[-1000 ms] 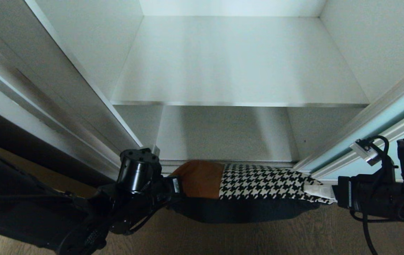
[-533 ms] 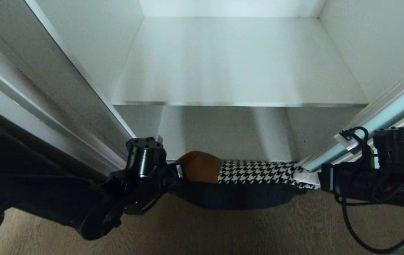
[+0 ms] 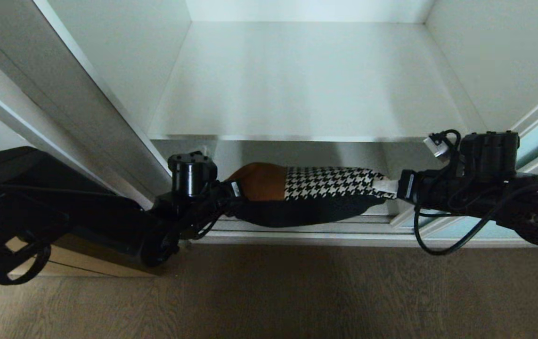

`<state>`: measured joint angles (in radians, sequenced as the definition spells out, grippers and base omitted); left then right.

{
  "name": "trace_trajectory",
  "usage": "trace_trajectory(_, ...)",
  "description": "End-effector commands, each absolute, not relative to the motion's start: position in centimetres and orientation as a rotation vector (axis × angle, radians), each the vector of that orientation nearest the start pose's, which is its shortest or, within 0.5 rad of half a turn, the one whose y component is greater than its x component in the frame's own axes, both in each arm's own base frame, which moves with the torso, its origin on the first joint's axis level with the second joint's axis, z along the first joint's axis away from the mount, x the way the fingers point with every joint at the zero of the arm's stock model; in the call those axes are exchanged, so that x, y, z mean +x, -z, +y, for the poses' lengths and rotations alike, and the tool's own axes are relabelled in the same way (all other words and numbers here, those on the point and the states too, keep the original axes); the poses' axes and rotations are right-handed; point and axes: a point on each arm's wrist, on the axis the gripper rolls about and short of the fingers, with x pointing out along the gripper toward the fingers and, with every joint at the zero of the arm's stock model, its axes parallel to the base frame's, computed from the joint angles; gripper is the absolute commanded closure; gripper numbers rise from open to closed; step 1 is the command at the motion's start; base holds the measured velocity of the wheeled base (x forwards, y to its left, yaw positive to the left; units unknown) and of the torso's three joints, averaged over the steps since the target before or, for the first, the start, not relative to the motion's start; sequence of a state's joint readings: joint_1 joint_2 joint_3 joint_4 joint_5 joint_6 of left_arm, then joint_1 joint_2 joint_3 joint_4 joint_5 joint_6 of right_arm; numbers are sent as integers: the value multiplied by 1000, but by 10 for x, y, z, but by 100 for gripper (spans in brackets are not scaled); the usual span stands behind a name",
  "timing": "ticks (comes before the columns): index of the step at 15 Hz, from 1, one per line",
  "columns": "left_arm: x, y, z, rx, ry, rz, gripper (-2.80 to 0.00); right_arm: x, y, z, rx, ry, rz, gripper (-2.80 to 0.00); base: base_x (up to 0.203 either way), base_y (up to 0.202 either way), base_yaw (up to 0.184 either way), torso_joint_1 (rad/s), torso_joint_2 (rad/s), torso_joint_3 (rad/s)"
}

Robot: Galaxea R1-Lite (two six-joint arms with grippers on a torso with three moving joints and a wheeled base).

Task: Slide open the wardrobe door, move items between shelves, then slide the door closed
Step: Place the pillow on the lower shelf

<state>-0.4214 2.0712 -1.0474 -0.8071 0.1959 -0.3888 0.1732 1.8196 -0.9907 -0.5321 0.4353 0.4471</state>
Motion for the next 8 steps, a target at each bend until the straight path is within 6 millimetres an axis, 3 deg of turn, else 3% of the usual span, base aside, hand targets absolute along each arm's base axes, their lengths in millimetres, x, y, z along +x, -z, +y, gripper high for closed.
trace_trajectory(1,375,-116,-156,-307,159,272,0,347,-172,69,470,-520,454,0,0,0,0,0,0,0)
trace_trajectory(6,404,14,-154,-194,94,481,0,391,-37,68,429,-414,703,0,0,0,0,0,0,0)
trace_trajectory(8,413,35,-152,-169,88,493,0,399,-9,67,398,-358,710,0,0,0,0,0,0,0)
